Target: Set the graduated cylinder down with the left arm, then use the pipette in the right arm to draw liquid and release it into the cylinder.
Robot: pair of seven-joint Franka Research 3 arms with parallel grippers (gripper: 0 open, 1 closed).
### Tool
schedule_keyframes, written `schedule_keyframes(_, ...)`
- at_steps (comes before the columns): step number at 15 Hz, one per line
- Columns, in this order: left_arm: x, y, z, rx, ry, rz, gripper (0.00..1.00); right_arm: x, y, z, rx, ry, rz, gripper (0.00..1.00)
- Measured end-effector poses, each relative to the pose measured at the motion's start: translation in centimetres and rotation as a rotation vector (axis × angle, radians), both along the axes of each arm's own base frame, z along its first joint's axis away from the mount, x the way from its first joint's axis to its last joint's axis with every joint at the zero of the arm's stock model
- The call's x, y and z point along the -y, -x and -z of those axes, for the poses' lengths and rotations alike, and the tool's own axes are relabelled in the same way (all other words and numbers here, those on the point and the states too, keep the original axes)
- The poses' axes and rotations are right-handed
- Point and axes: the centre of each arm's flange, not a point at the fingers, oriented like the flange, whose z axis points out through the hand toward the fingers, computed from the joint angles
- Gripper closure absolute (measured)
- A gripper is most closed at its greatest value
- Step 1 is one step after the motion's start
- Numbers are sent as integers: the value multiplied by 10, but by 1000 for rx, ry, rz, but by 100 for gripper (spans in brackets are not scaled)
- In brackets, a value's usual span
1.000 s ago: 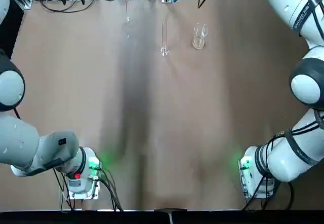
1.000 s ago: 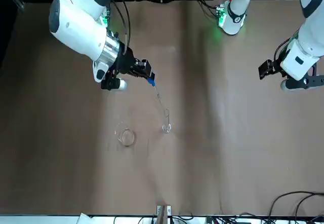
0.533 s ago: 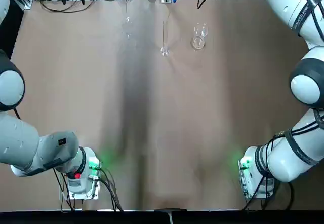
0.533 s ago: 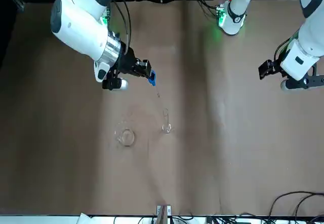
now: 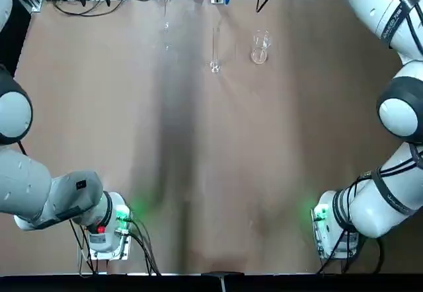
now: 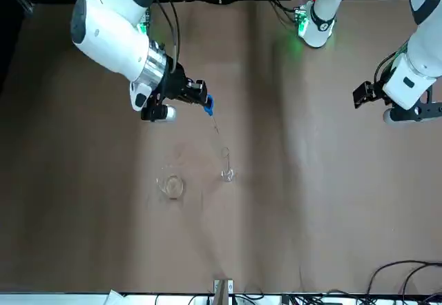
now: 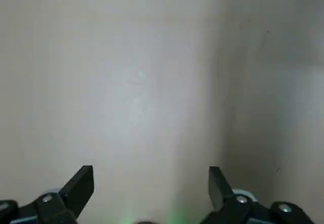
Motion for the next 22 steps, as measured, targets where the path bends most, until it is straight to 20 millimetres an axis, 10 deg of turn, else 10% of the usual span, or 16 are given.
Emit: schedule_keyframes(22,-1,0,0,1,0,-1,0,-31,18,-2,10,-9,4,93)
